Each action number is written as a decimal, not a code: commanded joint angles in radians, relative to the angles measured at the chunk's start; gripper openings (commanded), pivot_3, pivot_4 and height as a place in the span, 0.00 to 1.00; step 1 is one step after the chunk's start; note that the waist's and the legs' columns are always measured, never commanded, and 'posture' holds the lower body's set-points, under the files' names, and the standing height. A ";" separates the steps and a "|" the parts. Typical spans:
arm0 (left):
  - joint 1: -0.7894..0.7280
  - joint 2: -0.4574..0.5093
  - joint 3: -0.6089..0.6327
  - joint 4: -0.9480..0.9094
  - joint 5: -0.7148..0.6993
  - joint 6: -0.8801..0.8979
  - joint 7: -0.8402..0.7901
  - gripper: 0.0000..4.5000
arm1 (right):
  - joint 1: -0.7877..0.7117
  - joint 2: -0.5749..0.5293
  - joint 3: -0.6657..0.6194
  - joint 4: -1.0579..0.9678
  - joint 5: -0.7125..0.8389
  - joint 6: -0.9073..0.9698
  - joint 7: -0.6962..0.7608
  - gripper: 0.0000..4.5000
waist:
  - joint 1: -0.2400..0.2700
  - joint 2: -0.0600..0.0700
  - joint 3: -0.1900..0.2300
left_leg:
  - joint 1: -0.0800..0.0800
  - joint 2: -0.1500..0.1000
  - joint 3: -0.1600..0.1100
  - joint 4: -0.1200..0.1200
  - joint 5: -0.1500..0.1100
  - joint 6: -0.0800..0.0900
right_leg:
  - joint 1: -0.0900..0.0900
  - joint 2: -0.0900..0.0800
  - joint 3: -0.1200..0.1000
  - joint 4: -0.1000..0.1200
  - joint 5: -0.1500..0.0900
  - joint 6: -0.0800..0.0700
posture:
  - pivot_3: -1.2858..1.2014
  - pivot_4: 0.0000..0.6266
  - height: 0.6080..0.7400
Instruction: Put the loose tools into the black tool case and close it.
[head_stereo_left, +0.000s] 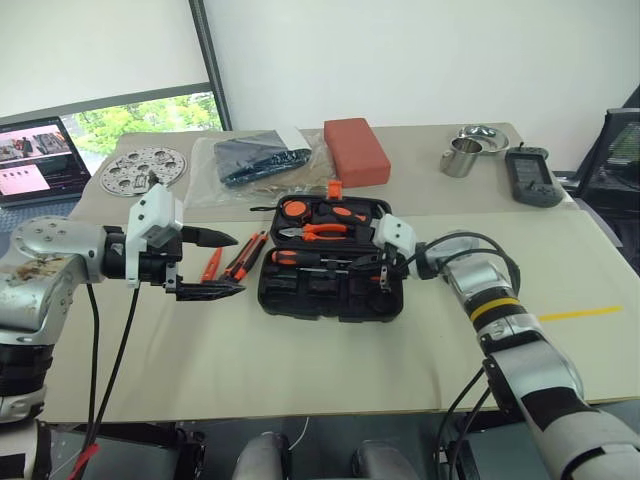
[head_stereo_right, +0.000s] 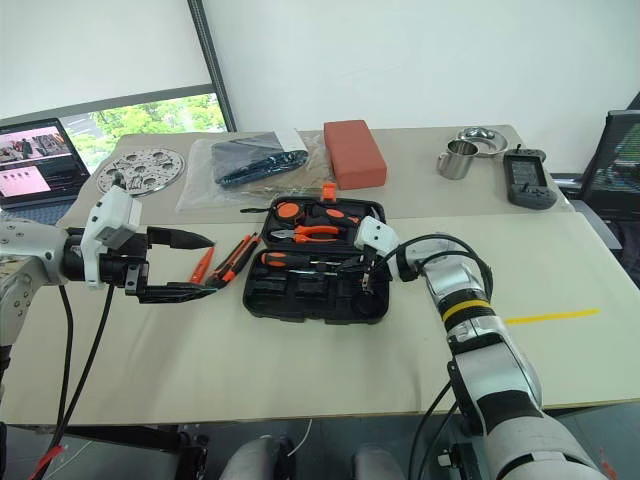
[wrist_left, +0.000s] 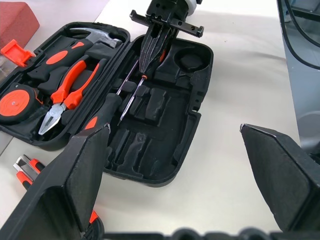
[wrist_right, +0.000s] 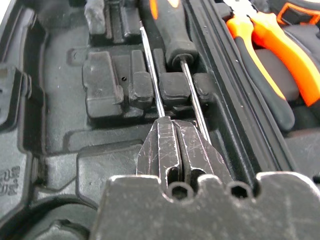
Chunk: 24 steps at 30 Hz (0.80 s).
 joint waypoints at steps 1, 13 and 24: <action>0.028 -0.021 0.059 -0.012 -0.005 -0.010 0.069 1.00 | -0.014 0.006 -0.071 -0.110 0.081 0.015 0.011 0.01 | -0.003 0.001 0.001 | -0.001 0.000 0.000 0.000 0.000 0.000 | -0.001 0.000 0.000 0.000 0.000 0.000 | 0.52 0.24 1.00; 0.252 -0.247 0.177 -0.068 0.195 -0.002 0.652 1.00 | 0.163 -0.063 -0.166 -0.730 0.293 0.369 -0.044 0.78 | 0.006 0.001 0.001 | -0.005 0.002 -0.001 -0.001 -0.002 -0.001 | -0.005 -0.002 0.000 0.000 0.000 0.000 | 0.52 0.24 1.00; 0.194 -0.385 0.116 0.127 0.303 0.046 0.885 1.00 | 0.305 -0.115 -0.174 -0.977 0.331 0.472 -0.159 0.99 | 0.006 0.000 0.001 | -0.009 0.001 0.000 -0.001 -0.001 -0.001 | -0.010 -0.002 0.000 0.000 0.000 0.000 | 0.52 0.24 1.00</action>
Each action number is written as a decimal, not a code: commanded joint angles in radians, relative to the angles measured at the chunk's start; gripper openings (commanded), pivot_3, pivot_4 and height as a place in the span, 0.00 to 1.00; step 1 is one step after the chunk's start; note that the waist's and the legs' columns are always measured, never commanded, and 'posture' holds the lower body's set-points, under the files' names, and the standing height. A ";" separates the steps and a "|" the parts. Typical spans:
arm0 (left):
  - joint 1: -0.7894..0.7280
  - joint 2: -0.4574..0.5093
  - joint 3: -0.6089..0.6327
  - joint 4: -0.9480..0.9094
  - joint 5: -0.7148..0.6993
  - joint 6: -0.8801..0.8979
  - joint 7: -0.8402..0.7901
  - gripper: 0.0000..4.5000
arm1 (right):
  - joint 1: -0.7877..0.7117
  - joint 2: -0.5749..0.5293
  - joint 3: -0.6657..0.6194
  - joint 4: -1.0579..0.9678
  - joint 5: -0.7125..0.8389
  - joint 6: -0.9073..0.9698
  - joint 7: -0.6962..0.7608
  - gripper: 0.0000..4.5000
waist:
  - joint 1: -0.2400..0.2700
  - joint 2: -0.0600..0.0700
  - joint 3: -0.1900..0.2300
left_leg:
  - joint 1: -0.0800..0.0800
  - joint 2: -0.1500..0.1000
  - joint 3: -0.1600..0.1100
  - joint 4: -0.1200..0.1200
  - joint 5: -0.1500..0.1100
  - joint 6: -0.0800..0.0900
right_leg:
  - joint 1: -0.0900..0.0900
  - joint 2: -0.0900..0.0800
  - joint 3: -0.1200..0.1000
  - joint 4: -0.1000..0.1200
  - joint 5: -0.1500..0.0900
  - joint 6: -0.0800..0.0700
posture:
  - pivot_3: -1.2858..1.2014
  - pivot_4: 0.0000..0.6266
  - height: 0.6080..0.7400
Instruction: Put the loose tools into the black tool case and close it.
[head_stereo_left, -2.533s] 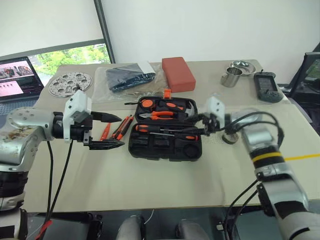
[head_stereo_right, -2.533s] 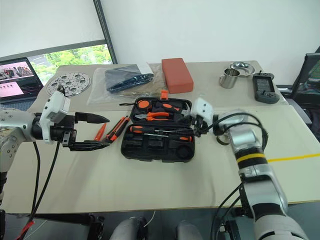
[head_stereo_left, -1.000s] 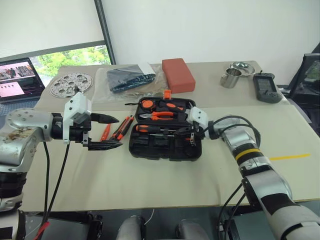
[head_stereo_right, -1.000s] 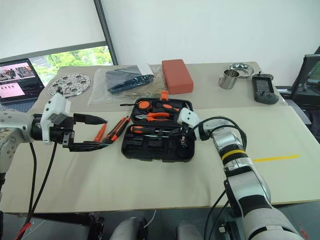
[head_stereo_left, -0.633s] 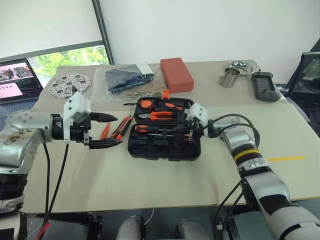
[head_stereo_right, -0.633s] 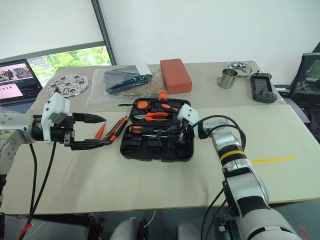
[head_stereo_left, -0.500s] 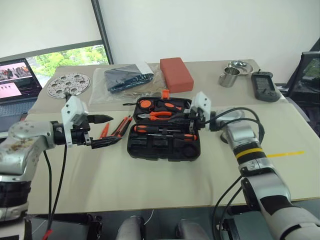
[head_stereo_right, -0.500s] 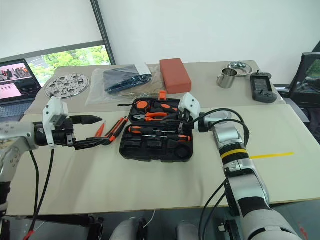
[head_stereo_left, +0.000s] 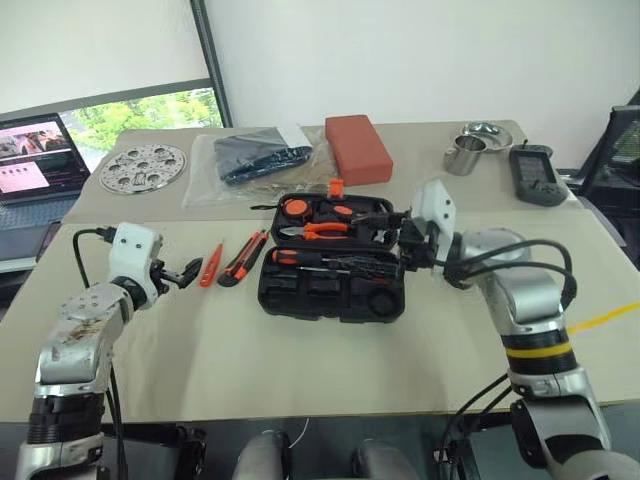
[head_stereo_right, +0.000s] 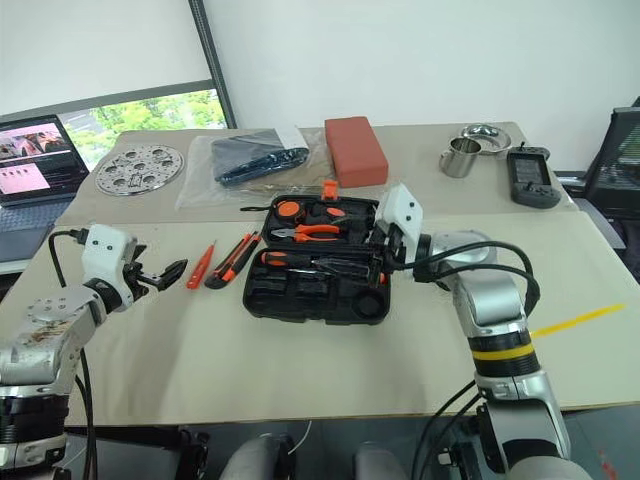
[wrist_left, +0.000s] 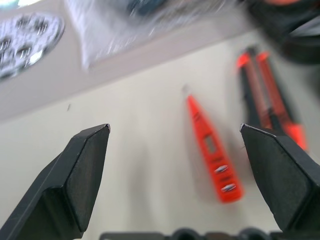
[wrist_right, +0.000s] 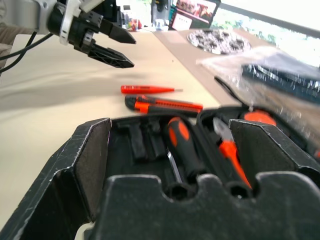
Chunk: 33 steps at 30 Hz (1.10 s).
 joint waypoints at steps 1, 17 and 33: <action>-0.049 -0.025 -0.036 0.067 0.028 0.014 0.029 1.00 | 0.001 -0.015 -0.020 -0.075 0.014 0.011 -0.047 0.99 | 0.001 0.000 0.000 | 0.000 0.000 0.000 0.000 0.000 0.000 | 0.000 0.000 0.000 0.000 0.000 0.000 | 0.52 0.24 1.00; -0.221 -0.136 -0.082 0.305 0.049 0.054 0.078 0.67 | 0.041 -0.035 -0.018 -0.122 0.034 0.025 -0.110 1.00 | 0.002 -0.001 0.000 | 0.000 -0.002 0.000 0.000 0.001 -0.001 | 0.000 0.001 0.000 0.000 0.000 0.000 | 0.52 0.24 1.00; -0.312 -0.035 -0.050 0.349 0.010 -0.249 -0.158 0.11 | 0.063 -0.063 -0.050 -0.126 0.072 0.040 -0.100 1.00 | 0.002 -0.002 0.001 | -0.001 -0.001 0.000 0.000 0.004 -0.006 | -0.001 0.002 -0.001 0.000 0.000 0.000 | 0.52 0.24 1.00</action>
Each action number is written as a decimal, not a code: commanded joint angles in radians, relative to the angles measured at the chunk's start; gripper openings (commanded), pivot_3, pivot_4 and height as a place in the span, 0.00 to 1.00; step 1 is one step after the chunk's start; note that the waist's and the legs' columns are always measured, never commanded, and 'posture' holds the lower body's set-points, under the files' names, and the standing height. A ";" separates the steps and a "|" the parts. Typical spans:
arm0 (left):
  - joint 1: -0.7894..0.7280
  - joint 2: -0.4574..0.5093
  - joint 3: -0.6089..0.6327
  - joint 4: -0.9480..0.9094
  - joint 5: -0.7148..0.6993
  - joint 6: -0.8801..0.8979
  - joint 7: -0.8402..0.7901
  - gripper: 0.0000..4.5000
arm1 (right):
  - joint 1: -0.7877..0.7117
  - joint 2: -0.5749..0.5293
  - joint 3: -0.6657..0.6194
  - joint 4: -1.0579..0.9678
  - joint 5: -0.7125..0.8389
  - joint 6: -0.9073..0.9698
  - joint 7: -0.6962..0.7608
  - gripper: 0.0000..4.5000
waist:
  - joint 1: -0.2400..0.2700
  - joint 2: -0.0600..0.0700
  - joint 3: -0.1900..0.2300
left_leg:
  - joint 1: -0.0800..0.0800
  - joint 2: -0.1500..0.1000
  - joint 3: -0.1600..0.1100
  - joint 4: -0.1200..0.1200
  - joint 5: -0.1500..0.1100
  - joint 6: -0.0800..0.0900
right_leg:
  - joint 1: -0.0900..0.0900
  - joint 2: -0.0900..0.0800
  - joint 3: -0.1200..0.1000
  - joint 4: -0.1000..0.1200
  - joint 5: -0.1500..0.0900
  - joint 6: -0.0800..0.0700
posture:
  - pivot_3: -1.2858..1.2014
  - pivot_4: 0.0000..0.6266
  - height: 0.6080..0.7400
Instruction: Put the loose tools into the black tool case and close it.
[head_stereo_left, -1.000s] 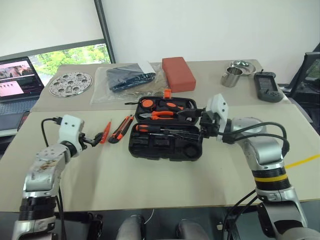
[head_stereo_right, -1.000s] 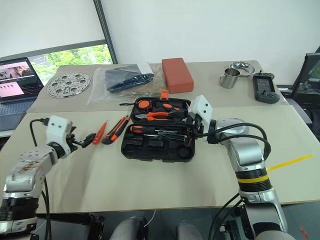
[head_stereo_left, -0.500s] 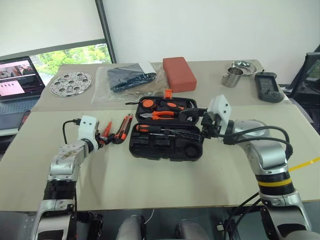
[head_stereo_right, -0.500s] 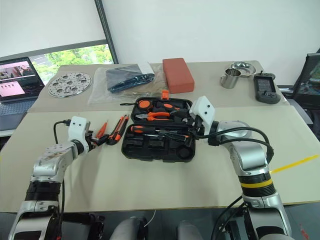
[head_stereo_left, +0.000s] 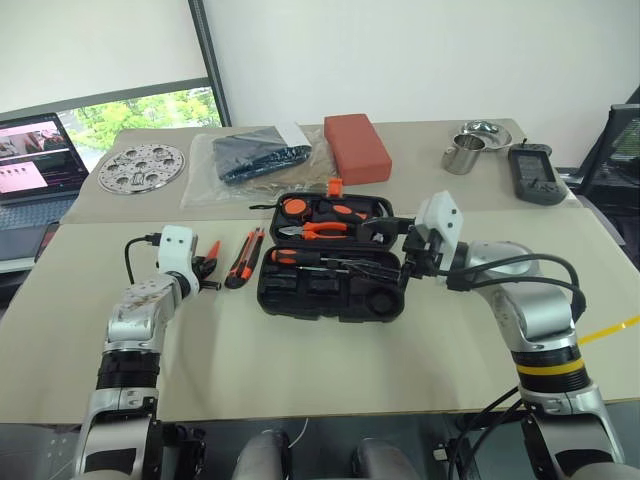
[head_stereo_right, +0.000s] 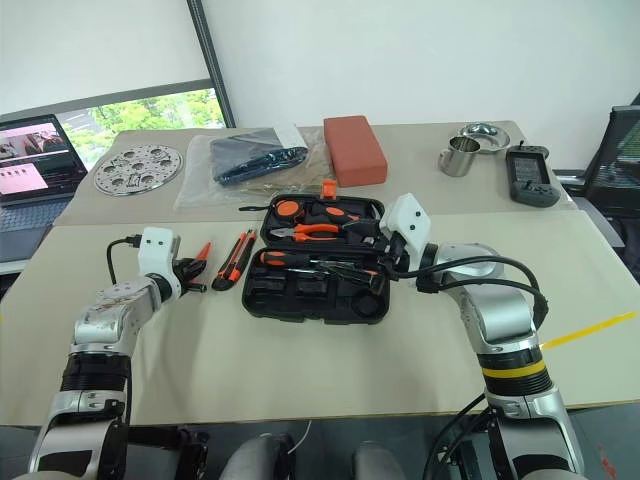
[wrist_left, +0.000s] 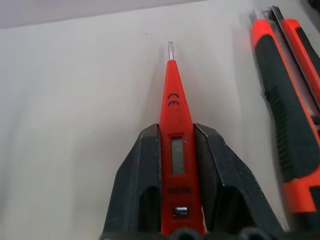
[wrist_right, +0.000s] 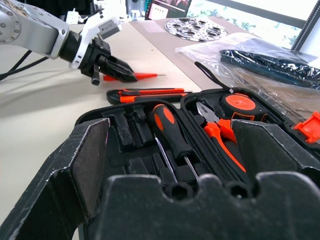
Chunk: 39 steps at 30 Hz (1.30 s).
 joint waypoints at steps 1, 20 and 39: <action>-0.087 0.106 0.005 0.011 -0.037 -0.243 -0.261 0.11 | 0.012 -0.036 -0.055 -0.044 0.054 0.011 0.022 1.00 | 0.002 0.000 0.000 | 0.000 0.000 0.000 0.000 0.000 0.000 | 0.000 0.000 0.000 0.000 0.000 0.000 | 0.52 0.24 1.00; -0.591 0.017 -0.374 0.565 0.093 -0.808 -1.146 0.11 | 0.179 -0.146 -0.122 -0.121 0.107 0.001 0.025 1.00 | -0.005 0.000 0.000 | -0.004 -0.004 0.001 0.001 -0.003 0.006 | -0.001 0.001 0.002 -0.004 0.000 0.000 | 0.52 0.24 1.00; -0.610 -0.046 -0.432 0.728 0.278 -0.891 -1.080 0.11 | 0.217 -0.152 -0.144 -0.166 0.123 0.009 -0.015 1.00 | 0.000 0.000 0.000 | -0.006 -0.006 -0.002 0.001 -0.004 0.007 | -0.001 0.001 0.001 -0.004 0.000 0.000 | 0.52 0.24 1.00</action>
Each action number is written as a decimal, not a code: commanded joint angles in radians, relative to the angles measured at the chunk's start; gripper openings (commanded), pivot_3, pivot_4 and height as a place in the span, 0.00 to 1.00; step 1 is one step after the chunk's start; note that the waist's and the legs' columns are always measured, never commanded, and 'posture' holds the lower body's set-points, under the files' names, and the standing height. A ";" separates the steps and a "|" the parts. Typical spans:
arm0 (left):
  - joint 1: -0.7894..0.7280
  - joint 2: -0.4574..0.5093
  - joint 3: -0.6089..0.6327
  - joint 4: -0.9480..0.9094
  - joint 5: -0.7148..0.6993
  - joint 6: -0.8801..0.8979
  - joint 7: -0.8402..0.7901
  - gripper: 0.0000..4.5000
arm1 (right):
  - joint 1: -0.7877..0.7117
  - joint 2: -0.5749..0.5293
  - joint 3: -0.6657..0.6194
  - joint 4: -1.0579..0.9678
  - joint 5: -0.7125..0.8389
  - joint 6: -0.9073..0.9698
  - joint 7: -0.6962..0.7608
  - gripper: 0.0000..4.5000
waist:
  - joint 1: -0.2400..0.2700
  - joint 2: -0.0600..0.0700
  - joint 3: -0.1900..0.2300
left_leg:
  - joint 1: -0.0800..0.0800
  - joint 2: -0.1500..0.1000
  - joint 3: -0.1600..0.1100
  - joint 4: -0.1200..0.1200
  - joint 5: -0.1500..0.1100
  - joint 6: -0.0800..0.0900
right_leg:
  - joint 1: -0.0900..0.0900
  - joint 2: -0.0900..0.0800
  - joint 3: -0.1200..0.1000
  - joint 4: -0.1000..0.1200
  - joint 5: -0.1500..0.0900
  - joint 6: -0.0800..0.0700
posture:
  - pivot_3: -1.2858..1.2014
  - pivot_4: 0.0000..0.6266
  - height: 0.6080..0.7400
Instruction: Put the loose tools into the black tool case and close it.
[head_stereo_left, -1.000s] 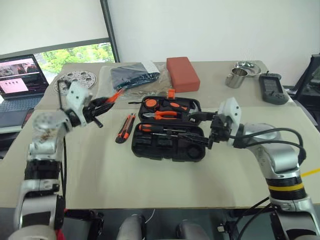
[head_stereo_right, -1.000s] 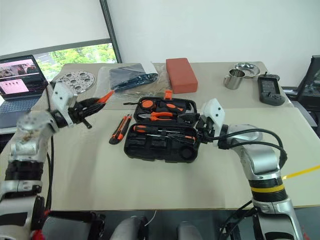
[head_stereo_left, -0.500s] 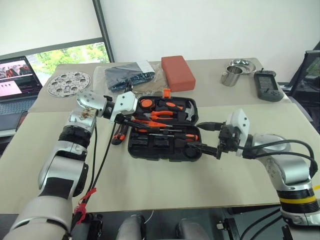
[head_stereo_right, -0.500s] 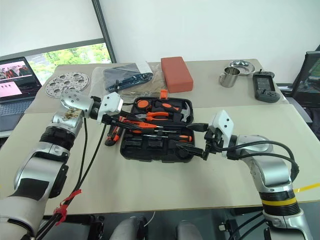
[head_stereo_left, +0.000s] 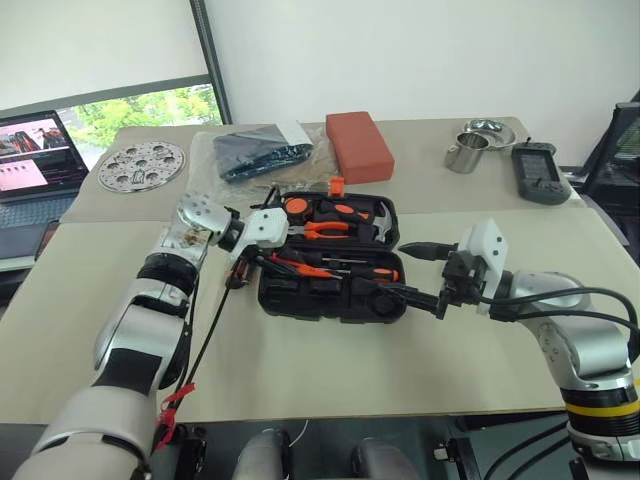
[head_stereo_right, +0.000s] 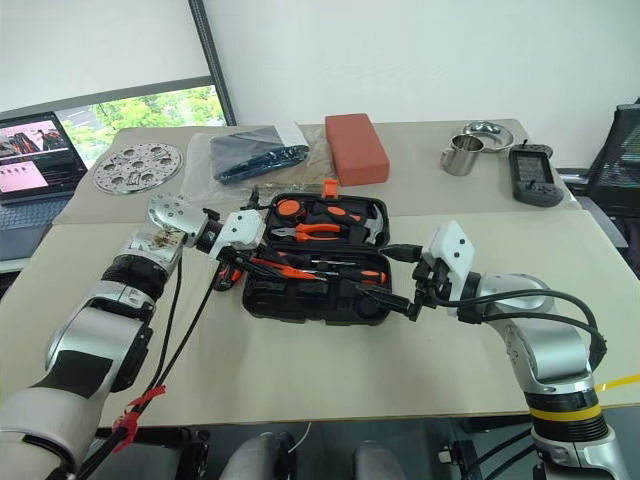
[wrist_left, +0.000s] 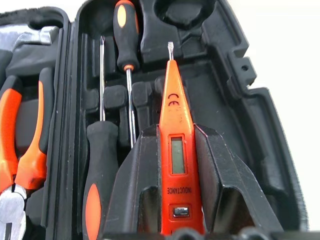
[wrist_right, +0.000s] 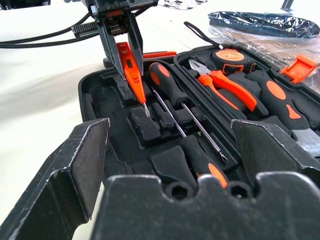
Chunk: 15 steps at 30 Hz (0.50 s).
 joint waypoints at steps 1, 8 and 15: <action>-0.016 0.003 -0.004 0.016 0.034 -0.027 0.046 0.11 | -0.009 -0.006 -0.033 -0.038 0.030 -0.004 -0.008 1.00 | 0.001 0.000 0.000 | 0.000 0.000 0.000 0.000 0.000 0.000 | 0.000 0.000 0.000 0.000 0.000 0.000 | 0.52 0.24 1.00; -0.016 -0.011 -0.012 0.032 0.070 -0.030 0.096 0.11 | -0.011 -0.006 -0.033 -0.042 0.032 -0.001 -0.013 1.00 | 0.002 0.000 0.000 | 0.000 -0.001 -0.001 0.000 0.000 0.000 | 0.000 0.000 0.000 0.000 0.000 0.000 | 0.52 0.24 1.00; -0.007 -0.029 -0.021 0.030 0.087 -0.018 0.121 0.11 | -0.009 -0.006 -0.034 -0.048 0.035 0.003 -0.020 1.00 | 0.001 0.000 0.000 | 0.000 -0.001 -0.001 0.000 0.000 0.000 | 0.000 0.000 0.000 0.001 0.000 0.000 | 0.52 0.24 1.00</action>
